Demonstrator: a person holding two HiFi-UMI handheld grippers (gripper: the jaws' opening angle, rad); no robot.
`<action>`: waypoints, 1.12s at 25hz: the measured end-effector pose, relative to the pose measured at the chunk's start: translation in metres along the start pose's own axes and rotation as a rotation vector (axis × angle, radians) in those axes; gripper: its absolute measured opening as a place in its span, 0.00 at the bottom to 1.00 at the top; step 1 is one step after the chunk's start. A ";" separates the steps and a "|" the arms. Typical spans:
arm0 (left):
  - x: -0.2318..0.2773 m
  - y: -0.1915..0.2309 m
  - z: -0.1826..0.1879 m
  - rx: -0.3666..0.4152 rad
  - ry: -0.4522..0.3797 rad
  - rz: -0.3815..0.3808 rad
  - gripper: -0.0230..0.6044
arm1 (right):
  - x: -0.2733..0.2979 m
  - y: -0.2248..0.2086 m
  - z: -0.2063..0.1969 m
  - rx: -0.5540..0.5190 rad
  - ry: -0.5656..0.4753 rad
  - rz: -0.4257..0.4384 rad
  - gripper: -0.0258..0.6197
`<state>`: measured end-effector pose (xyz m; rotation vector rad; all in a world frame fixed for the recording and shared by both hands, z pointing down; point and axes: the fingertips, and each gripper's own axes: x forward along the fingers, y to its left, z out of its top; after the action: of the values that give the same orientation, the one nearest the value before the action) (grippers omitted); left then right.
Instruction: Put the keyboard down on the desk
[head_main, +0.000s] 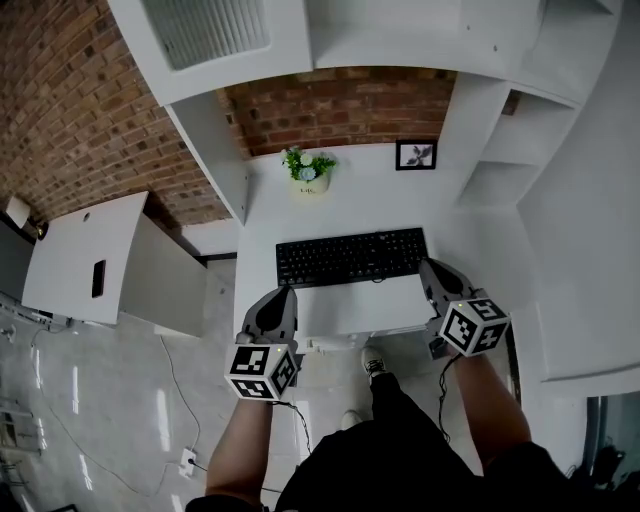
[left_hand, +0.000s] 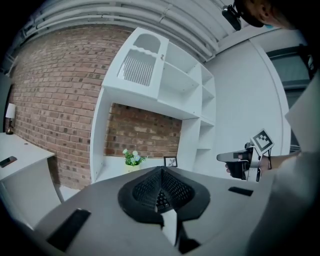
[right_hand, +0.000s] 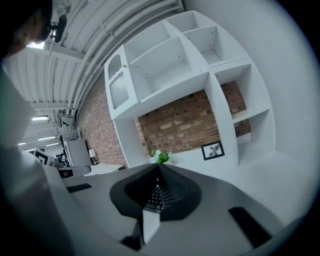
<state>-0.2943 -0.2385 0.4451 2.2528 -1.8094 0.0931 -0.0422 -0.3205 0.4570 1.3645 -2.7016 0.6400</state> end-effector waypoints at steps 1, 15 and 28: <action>-0.008 -0.004 -0.001 -0.007 0.000 -0.002 0.06 | -0.010 0.006 0.000 -0.010 -0.004 0.001 0.07; -0.076 -0.077 -0.030 -0.052 0.031 -0.035 0.06 | -0.119 0.035 -0.009 -0.107 -0.021 0.009 0.07; -0.135 -0.198 -0.055 -0.066 0.025 0.031 0.06 | -0.227 0.023 -0.024 -0.127 -0.002 0.150 0.07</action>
<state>-0.1276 -0.0578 0.4404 2.1698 -1.8079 0.0667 0.0749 -0.1267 0.4199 1.1429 -2.8113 0.4665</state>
